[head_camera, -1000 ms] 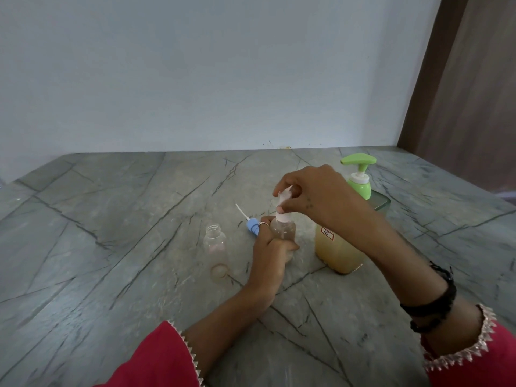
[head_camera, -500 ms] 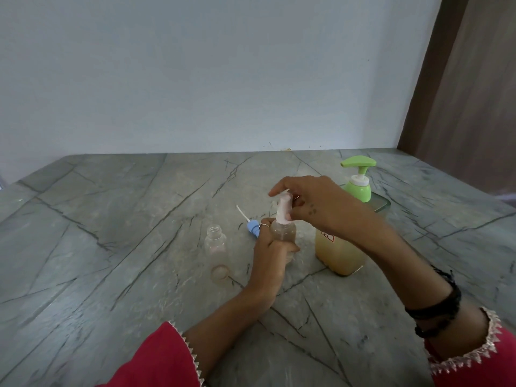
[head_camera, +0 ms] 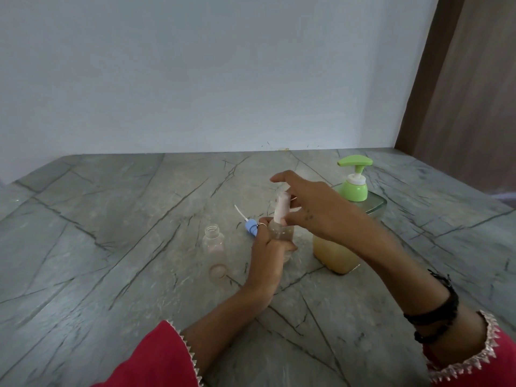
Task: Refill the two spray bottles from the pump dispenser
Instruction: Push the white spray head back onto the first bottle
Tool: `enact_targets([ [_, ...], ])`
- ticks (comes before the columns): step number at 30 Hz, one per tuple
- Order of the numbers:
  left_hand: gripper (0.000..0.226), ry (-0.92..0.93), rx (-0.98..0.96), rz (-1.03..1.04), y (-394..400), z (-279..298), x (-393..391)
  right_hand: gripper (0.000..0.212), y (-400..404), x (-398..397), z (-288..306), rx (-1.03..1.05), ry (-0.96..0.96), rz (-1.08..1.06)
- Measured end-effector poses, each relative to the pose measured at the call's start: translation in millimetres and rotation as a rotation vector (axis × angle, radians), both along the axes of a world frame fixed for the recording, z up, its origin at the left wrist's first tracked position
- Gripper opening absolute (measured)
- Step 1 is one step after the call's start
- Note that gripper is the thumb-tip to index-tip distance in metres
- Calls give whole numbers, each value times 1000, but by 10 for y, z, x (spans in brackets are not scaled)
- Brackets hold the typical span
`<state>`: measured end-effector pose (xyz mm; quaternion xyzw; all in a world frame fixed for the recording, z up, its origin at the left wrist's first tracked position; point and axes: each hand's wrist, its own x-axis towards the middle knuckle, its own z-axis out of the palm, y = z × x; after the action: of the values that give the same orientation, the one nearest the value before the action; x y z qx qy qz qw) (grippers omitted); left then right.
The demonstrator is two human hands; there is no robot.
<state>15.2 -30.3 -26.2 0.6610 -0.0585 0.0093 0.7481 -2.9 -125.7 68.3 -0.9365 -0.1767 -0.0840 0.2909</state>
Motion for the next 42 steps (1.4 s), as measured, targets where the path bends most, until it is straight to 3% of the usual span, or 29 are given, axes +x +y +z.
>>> enact_targets([
  [6, 20, -28, -5, -29, 29, -48, 5, 59, 82, -9, -87, -36, -109, -108],
  [10, 40, -60, 27, -18, 19, -40, -8, 70, 101, -34, -188, 65, -49, -34],
  [13, 32, -47, 45, -18, 27, -51, 10, 63, 56, 24, -221, 142, -30, 11],
  [17, 35, -44, 75, -46, 44, -64, -37, 45, 62, 33, -272, 195, -95, -106],
  [22, 11, -64, 23, -31, 17, -28, -56, 66, 123, 11, -342, 209, -55, -105],
  [26, 47, -68, 39, -33, 14, -1, -71, 54, 25, -59, -305, 340, 13, 31],
  [29, 51, -72, 14, -32, 1, -27, -48, 45, -1, -43, -310, 371, -40, -16],
  [31, 48, -72, 6, -38, 0, -39, -50, 41, 31, -26, -340, 325, -93, -70],
  [35, 20, -88, 0, -58, 1, -46, -52, 55, 74, -10, -393, 271, -112, -68],
  [39, 49, -64, 44, -60, 11, -43, -48, 54, 22, -11, -362, 401, -12, 12],
  [42, 49, -45, 65, -53, 12, -43, -45, 43, 15, -21, -348, 460, -5, 10],
])
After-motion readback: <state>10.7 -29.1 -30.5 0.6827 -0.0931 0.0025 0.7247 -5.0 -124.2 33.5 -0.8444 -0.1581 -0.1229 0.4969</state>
